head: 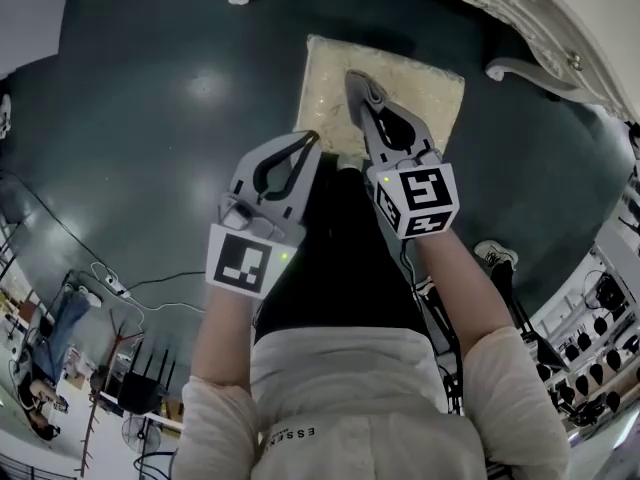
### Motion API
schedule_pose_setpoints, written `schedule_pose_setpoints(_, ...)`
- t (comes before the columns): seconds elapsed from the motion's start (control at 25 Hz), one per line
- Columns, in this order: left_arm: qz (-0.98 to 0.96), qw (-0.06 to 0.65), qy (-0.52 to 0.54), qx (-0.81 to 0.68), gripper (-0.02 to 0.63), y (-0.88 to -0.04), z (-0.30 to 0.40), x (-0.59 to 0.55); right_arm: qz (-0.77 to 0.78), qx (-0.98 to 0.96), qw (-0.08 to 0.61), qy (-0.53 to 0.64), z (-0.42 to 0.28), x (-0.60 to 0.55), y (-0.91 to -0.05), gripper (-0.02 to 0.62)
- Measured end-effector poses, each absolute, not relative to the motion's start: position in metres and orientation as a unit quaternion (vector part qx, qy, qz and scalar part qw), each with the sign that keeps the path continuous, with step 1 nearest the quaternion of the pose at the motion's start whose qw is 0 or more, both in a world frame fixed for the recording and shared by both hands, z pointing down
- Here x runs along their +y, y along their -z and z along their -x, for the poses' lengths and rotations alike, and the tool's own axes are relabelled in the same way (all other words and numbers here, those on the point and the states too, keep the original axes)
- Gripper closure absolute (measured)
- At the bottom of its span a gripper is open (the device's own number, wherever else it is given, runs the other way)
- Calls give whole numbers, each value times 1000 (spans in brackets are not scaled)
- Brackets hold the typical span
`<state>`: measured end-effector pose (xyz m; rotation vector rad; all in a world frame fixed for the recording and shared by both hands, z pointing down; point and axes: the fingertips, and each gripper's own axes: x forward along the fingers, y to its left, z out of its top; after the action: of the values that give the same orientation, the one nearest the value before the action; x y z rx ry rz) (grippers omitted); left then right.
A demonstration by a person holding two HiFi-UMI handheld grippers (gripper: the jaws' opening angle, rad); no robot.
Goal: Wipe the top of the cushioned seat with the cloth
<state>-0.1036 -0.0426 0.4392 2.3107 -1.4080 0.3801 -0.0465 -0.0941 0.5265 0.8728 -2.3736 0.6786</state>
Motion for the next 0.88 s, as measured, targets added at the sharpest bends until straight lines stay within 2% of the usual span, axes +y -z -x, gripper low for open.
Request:
schedule_pose_setpoints(0.36, -834, 189, -145, -497, 603, -513, 130, -62, -333, -855, 285, -277, 75, -113, -623, 568)
schedule_pose_setpoints(0.88, -838, 187, -132, -495, 603, -547, 145, -69, -325, -835, 345, -281, 103, -128, -690, 568)
